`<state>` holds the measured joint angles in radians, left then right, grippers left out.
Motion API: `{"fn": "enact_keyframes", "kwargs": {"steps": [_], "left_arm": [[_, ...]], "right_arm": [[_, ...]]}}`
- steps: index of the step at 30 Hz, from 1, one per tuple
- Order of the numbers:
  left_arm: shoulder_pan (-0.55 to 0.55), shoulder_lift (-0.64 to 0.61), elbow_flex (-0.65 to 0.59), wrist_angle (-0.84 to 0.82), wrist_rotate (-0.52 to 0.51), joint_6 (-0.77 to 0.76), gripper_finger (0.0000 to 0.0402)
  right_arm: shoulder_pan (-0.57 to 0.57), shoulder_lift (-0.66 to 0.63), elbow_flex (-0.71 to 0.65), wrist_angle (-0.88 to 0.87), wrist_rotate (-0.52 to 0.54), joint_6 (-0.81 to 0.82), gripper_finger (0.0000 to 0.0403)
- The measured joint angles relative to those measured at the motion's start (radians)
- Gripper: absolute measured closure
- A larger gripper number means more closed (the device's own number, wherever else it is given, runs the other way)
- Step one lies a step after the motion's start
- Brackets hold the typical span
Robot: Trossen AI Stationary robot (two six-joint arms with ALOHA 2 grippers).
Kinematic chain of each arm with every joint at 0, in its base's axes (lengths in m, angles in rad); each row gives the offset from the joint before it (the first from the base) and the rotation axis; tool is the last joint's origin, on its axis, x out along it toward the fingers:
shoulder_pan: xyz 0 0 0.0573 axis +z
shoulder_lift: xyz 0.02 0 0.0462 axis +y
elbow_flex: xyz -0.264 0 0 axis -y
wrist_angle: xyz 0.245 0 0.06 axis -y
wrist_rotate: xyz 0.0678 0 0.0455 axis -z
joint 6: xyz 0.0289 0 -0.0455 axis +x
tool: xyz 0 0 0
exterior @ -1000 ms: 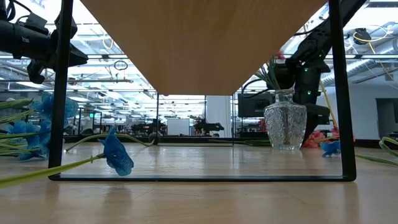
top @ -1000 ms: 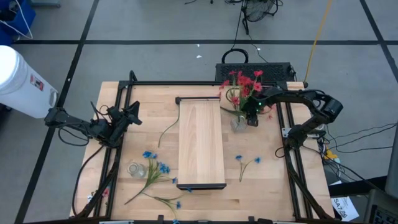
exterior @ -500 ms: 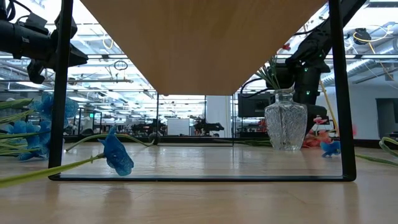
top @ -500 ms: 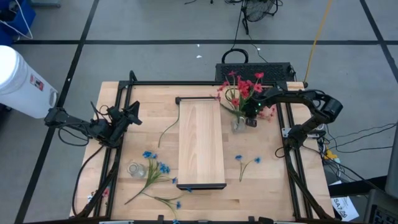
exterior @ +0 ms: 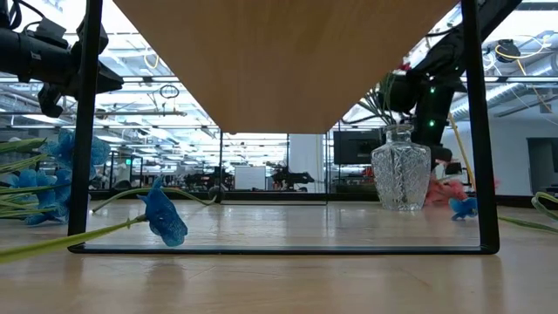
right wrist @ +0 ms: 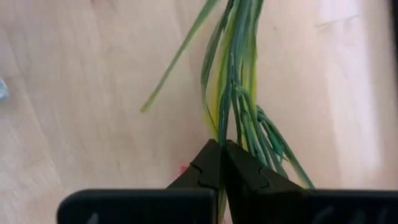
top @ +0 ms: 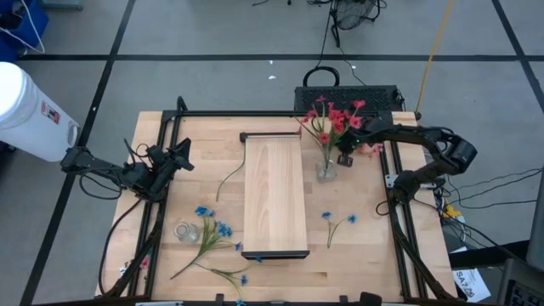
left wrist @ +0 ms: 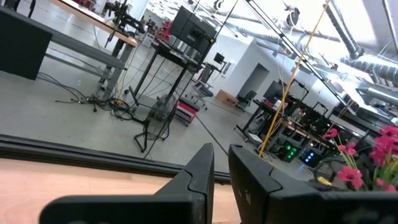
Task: Pick and place flowers into a vace then onto a shelf
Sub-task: Put the pink flowers into the right transparent vase
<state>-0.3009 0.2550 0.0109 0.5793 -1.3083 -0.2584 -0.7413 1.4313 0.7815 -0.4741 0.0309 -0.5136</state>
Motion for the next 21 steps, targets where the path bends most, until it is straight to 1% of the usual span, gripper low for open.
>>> {"fn": "enact_keyframes", "kwargs": {"steps": [7,17,21], "left_arm": [[0.000,0.000,0.000,0.000,0.000,0.000,0.0350],[0.000,0.000,0.000,0.000,0.000,0.000,0.0350],[0.000,0.000,0.000,0.000,0.000,0.000,0.0350]], "right_arm": [[-0.031,-0.117,0.000,0.007,0.010,0.006,0.0402],[-0.061,-0.314,0.001,0.095,0.178,0.026,0.0402],[-0.060,-0.387,0.001,0.152,0.205,0.023,0.0403]]}}
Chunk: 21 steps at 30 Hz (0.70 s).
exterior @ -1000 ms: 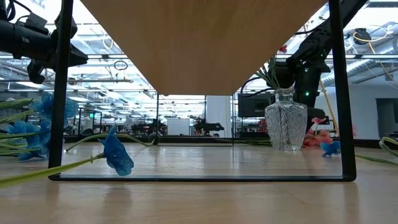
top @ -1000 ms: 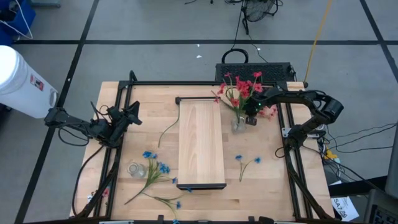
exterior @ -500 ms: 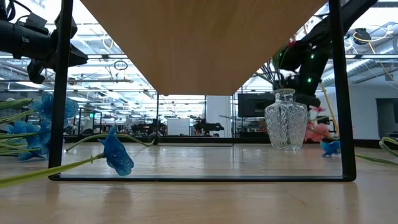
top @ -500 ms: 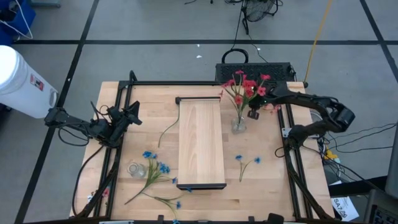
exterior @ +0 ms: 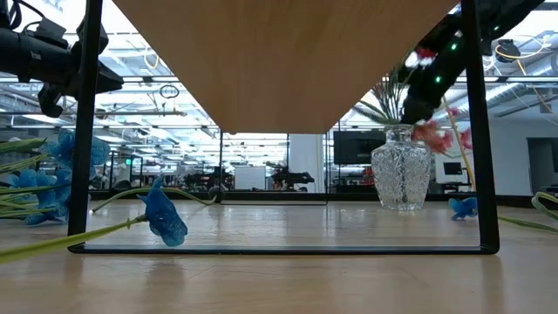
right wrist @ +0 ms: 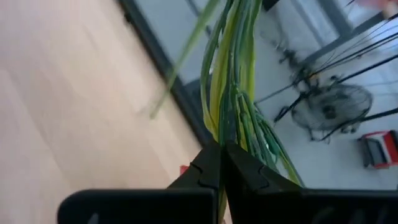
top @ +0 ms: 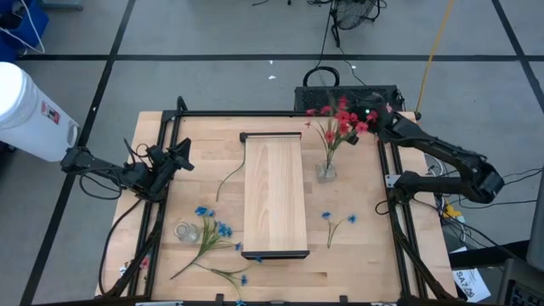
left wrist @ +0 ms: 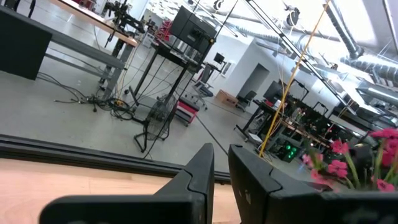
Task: Pick and place flowers into a vace then onto a shelf
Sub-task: Put the pink flowers into the right transparent vase
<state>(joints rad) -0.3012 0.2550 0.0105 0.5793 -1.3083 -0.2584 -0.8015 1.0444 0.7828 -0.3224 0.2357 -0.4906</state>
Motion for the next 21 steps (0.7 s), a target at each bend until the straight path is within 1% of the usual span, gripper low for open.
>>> {"fn": "enact_keyframes", "kwargs": {"steps": [3,7,14,18,21], "left_arm": [[0.000,0.000,0.000,0.000,0.000,0.000,0.0350],[0.000,0.000,0.000,0.000,0.000,0.000,0.0350],[0.000,0.000,0.000,0.000,0.000,0.000,0.0350],[0.000,0.000,0.000,0.000,0.000,0.000,0.0350],[0.000,0.000,0.000,0.000,0.000,0.000,0.0350]], "right_arm": [[0.000,-0.046,0.001,0.030,0.011,0.000,0.0403],[0.006,-0.098,0.001,0.060,0.056,-0.020,0.0403],[0.054,-0.167,0.001,0.131,0.059,-0.050,0.0403],[0.093,-0.185,0.001,0.175,0.101,-0.107,0.0403],[0.127,-0.189,0.001,0.202,0.165,-0.157,0.0403]]}}
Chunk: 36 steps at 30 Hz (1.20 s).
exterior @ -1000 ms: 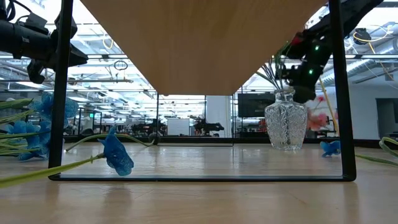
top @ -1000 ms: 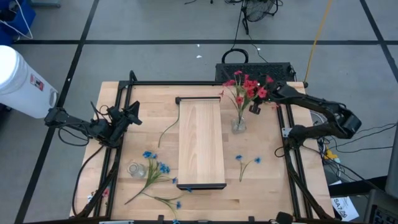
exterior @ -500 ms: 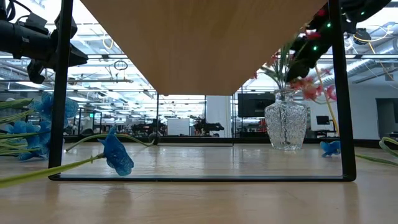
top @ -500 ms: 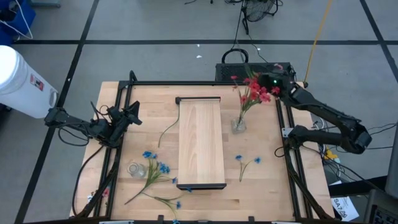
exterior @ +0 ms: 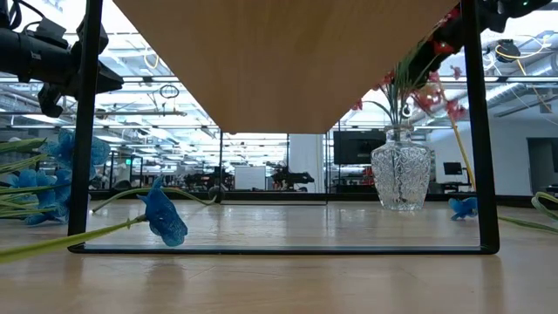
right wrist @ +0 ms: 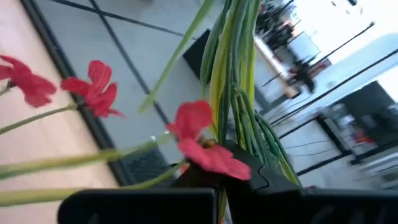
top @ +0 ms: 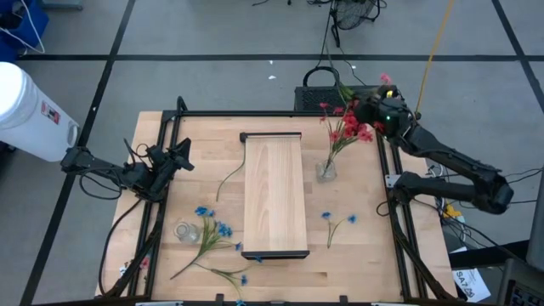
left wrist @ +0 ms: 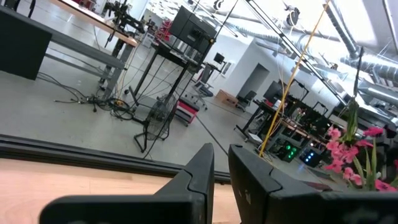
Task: Pick and place flowers into a vace then onto a shelf
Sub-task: Put the pink flowers into the right transparent vase
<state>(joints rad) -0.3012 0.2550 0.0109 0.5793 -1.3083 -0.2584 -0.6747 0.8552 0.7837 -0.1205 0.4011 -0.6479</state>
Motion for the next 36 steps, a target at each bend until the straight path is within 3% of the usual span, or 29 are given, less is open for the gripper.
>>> {"fn": "enact_keyframes", "kwargs": {"steps": [11,21,36], "left_arm": [[0.000,0.000,0.000,0.000,0.000,0.000,0.0350],[0.000,0.000,0.000,0.000,0.000,0.000,0.0350],[0.000,0.000,0.000,0.000,0.000,0.000,0.0350]], "right_arm": [[0.164,-0.001,0.000,0.203,0.253,-0.303,0.0403],[0.296,0.001,0.000,0.398,0.408,-0.593,0.0403],[0.463,0.008,0.000,0.558,0.493,-0.924,0.0403]]}}
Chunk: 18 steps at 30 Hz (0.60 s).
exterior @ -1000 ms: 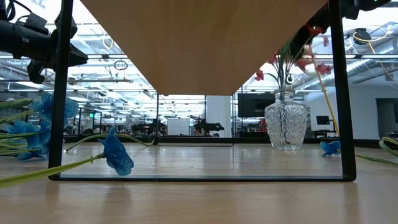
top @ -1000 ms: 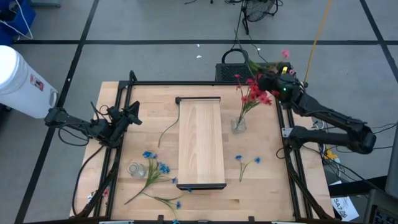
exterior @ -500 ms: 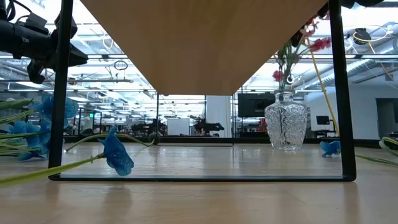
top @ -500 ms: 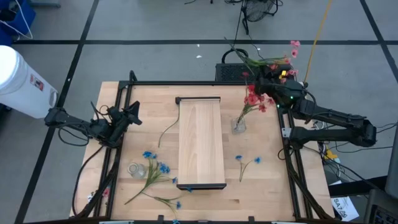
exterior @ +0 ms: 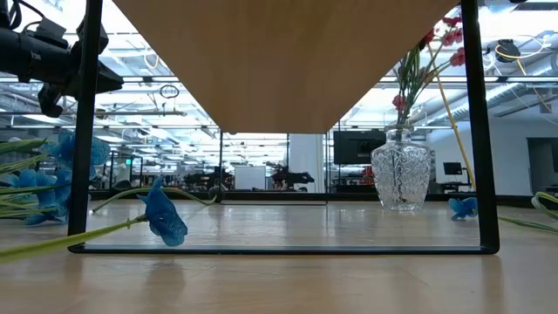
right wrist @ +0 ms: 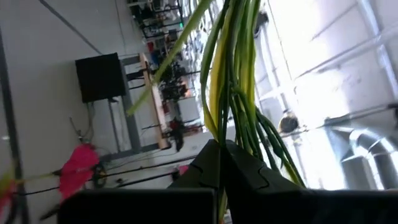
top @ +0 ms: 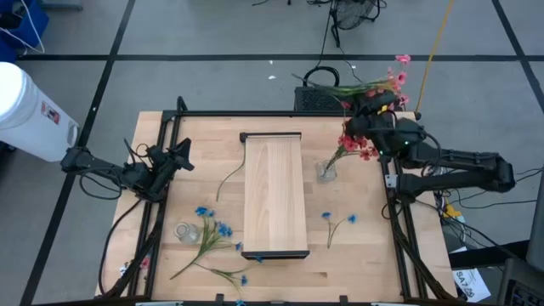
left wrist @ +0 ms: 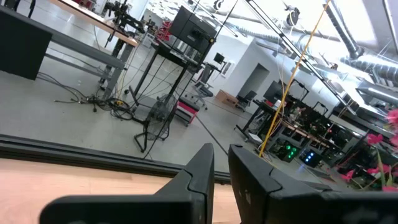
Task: Pick and place flowers into a vace then onto a shelf
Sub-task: Put the pink flowers into the right transparent vase
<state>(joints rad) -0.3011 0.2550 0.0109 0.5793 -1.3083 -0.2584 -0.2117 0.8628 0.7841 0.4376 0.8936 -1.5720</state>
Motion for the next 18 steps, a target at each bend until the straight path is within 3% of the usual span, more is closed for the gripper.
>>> {"fn": "enact_keyframes", "kwargs": {"steps": [4,18], "left_arm": [[0.000,0.000,0.000,0.000,0.000,0.000,0.0350],[0.000,0.000,0.000,0.000,0.000,0.000,0.0350]], "right_arm": [[0.038,0.007,0.000,0.053,0.000,-0.103,0.0403],[0.139,0.016,0.000,0.120,-0.004,-0.226,0.0403]]}}
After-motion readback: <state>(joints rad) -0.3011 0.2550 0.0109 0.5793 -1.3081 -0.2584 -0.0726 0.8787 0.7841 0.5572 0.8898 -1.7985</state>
